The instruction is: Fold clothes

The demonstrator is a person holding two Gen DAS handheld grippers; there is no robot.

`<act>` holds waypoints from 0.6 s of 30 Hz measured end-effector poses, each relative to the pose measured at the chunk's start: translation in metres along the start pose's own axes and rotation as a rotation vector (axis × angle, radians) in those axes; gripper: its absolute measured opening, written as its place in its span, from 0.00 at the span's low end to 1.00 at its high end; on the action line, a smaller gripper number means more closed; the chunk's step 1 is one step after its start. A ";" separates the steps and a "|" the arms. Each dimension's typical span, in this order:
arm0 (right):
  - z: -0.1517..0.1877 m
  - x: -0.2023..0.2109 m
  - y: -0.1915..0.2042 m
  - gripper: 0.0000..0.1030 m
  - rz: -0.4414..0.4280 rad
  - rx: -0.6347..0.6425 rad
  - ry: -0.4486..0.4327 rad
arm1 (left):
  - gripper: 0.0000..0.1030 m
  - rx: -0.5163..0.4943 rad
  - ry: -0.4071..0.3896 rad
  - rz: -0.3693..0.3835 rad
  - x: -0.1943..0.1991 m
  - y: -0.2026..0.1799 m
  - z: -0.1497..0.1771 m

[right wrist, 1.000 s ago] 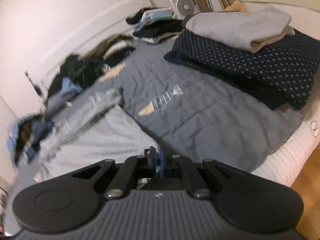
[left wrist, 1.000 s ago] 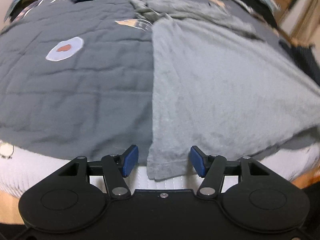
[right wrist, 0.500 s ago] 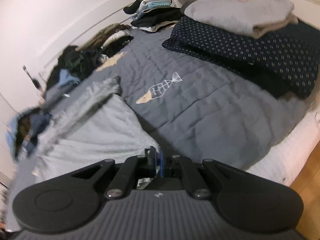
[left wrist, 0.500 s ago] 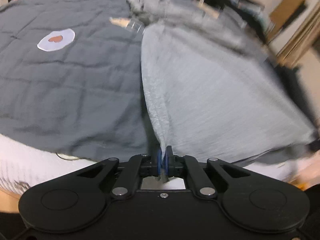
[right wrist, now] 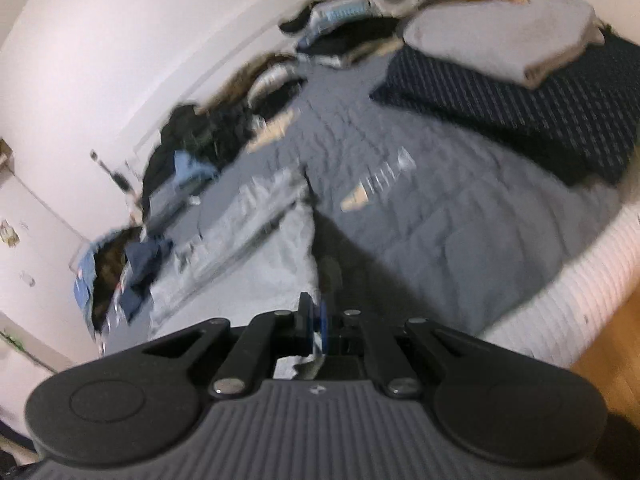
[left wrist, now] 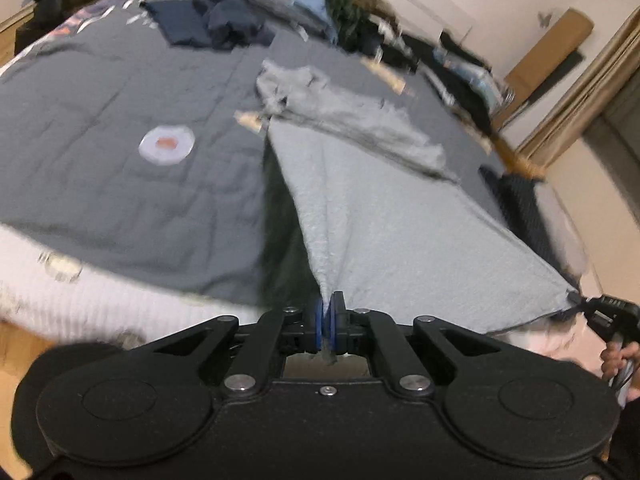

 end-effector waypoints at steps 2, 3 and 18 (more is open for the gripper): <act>0.005 0.008 -0.005 0.03 0.013 -0.005 0.020 | 0.03 0.020 0.020 0.007 0.004 0.006 0.006; 0.007 0.013 -0.004 0.03 0.017 0.011 0.023 | 0.03 0.017 0.020 0.011 0.007 0.007 0.007; -0.087 -0.101 0.078 0.03 -0.095 0.079 -0.042 | 0.03 -0.034 -0.120 0.008 -0.074 -0.009 -0.122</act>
Point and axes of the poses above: each gripper's, at about its wrist camera, not at the fingertips, and x roughly against the way its jaws point, y to its left, z to its underside, the point moved 2 cm from there along -x, roughly the way its jaws point, and after that the axes turned 13 degrees about -y, right-handed, at the moved point
